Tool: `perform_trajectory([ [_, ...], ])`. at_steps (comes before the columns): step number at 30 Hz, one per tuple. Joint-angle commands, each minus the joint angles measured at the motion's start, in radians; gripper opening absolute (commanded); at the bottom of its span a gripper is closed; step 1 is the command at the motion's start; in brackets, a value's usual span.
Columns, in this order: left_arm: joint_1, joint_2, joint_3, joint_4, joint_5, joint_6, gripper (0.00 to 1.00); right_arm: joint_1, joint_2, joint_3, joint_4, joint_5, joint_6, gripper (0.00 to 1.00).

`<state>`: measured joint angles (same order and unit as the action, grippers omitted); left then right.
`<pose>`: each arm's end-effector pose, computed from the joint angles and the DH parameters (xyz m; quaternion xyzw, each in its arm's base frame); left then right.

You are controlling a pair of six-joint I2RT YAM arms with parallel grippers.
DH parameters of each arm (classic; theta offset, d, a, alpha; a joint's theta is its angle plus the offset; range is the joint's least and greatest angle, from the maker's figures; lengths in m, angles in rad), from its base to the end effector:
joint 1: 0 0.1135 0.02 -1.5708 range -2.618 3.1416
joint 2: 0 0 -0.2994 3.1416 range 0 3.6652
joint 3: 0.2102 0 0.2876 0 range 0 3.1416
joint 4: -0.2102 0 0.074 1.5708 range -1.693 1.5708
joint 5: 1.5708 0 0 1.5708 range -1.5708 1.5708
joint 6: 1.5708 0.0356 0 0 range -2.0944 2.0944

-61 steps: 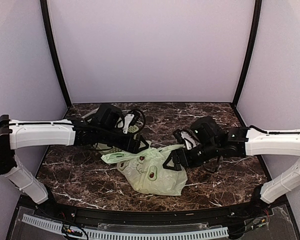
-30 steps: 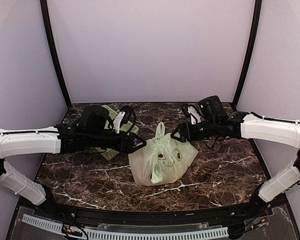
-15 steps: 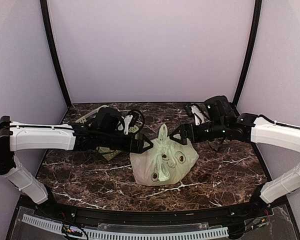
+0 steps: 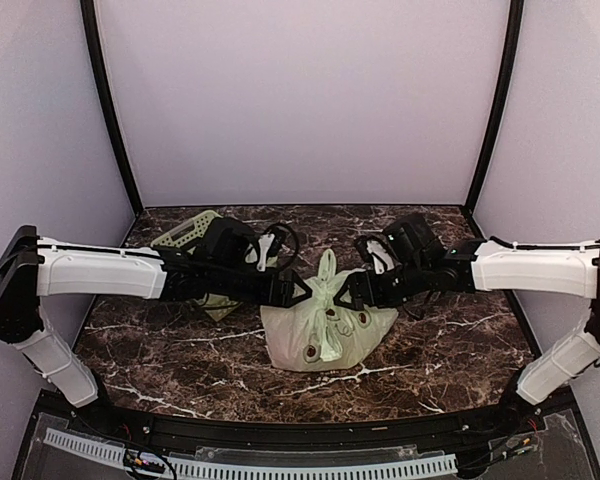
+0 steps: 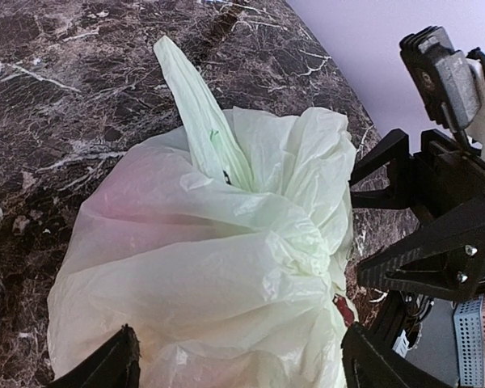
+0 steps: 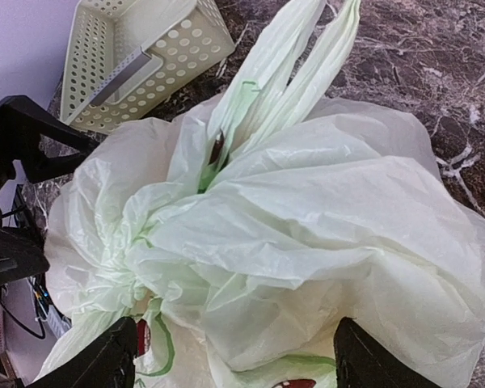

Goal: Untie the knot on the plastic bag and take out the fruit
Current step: Untie the takeout bag at the center of the board.

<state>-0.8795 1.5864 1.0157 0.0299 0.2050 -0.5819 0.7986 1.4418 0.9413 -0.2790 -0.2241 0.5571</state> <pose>0.2412 -0.3029 0.2554 0.1782 0.8487 -0.3933 0.3054 0.2276 0.2451 0.2517 -0.1532 0.9051 0.3205 0.2336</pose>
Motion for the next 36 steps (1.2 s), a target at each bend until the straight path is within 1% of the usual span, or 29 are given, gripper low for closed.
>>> perform_trajectory([
  [1,-0.001,0.025,0.032,0.015,0.009,-0.007,0.83,0.005,0.052,0.045,0.006,0.013,0.008,0.80],
  [5,0.000,0.047,0.045,0.026,0.029,-0.011,0.79,0.006,0.089,0.061,0.008,0.012,0.010,0.74],
  [6,0.000,0.050,0.048,0.027,0.033,-0.012,0.78,0.005,0.096,0.066,0.009,0.012,0.009,0.70],
  [8,0.000,0.060,0.054,0.028,0.041,-0.013,0.73,0.005,0.108,0.071,0.009,0.011,0.012,0.63],
  [9,0.000,0.065,0.056,0.029,0.043,-0.014,0.68,0.005,0.111,0.070,0.010,0.015,0.014,0.58],
  [10,0.000,0.068,0.058,0.032,0.047,-0.015,0.65,0.005,0.113,0.071,0.013,0.017,0.018,0.52],
  [11,0.000,0.072,0.059,0.032,0.047,-0.015,0.59,0.005,0.113,0.070,0.015,0.019,0.019,0.46],
  [12,0.000,0.074,0.059,0.034,0.048,-0.017,0.56,0.005,0.114,0.071,0.016,0.022,0.021,0.40],
  [13,0.000,0.078,0.060,0.034,0.049,-0.017,0.48,0.005,0.112,0.071,0.017,0.025,0.022,0.33],
  [14,0.000,0.079,0.061,0.034,0.050,-0.018,0.43,0.005,0.111,0.069,0.017,0.028,0.025,0.25],
  [15,0.000,0.079,0.060,0.036,0.049,-0.019,0.35,0.005,0.107,0.069,0.017,0.036,0.028,0.15],
  [16,0.000,0.079,0.059,0.038,0.049,-0.019,0.26,0.005,0.105,0.065,0.018,0.041,0.032,0.08],
  [17,0.000,0.078,0.058,0.041,0.048,-0.019,0.22,0.006,0.101,0.063,0.019,0.047,0.035,0.03],
  [18,-0.001,0.074,0.056,0.044,0.051,-0.013,0.16,0.005,0.097,0.061,0.018,0.053,0.039,0.00],
  [19,-0.001,0.073,0.055,0.052,0.057,-0.010,0.13,0.005,0.092,0.057,0.019,0.059,0.041,0.00],
  [20,0.000,0.067,0.055,0.057,0.057,-0.001,0.05,0.005,0.088,0.055,0.022,0.063,0.043,0.00],
  [22,0.000,0.059,0.054,0.076,0.066,0.010,0.01,0.005,0.078,0.052,0.029,0.068,0.043,0.00],
  [32,0.012,0.004,0.050,0.112,0.034,0.026,0.01,0.005,0.010,0.047,0.029,0.130,0.040,0.00],
  [36,0.039,-0.022,0.000,0.150,0.042,0.002,0.01,-0.014,0.003,0.031,0.021,0.145,0.041,0.00],
])
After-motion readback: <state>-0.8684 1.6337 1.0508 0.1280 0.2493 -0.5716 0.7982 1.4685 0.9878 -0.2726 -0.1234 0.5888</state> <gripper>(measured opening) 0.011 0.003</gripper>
